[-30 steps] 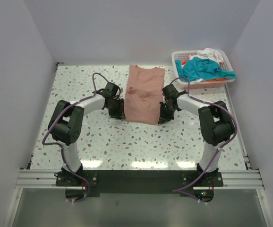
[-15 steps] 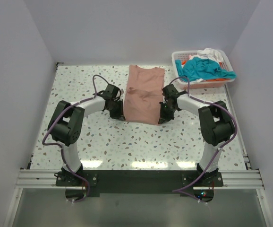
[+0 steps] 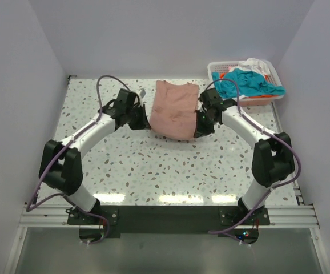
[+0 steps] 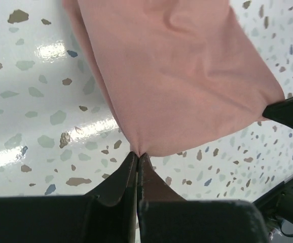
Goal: Fold and stack the t-shirts
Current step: Fold the tshirt
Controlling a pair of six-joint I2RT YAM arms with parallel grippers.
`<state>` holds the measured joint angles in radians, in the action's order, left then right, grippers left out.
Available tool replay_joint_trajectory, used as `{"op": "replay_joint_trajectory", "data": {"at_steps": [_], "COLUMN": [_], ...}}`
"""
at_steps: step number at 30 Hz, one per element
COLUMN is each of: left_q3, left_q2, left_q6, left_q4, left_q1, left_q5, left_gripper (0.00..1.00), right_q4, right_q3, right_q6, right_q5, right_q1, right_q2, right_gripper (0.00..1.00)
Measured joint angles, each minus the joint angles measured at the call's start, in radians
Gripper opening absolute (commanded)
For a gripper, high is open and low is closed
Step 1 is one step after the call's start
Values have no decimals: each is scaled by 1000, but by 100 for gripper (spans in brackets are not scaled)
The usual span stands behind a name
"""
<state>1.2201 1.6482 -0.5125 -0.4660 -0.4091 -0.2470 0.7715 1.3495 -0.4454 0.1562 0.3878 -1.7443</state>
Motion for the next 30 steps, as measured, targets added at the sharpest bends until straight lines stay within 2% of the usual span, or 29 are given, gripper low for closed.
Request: {"op": "replay_joint_trajectory", "data": {"at_steps": [11,22,25,30], "left_q3": [-8,-45,-42,-11], "left_q2": [-205,-433,-425,-323], "left_q6": [26,-3,-3,3], "left_q4": [-183,-368,-378,-377], "left_q1": [-6,-10,-11,-8], "left_q5": [-33,-125,-137,-136], "left_gripper": [0,0,0,0], "right_q4": [165,349,351,327], "right_q3": [21,18,18,18], "right_q6": [29,-70,-101,-126], "right_q5": [-9,-31,-58,-99], "right_q1": [18,160,159,146], "right_q2": [161,385,414,381], "right_gripper": [0,0,0,0]}}
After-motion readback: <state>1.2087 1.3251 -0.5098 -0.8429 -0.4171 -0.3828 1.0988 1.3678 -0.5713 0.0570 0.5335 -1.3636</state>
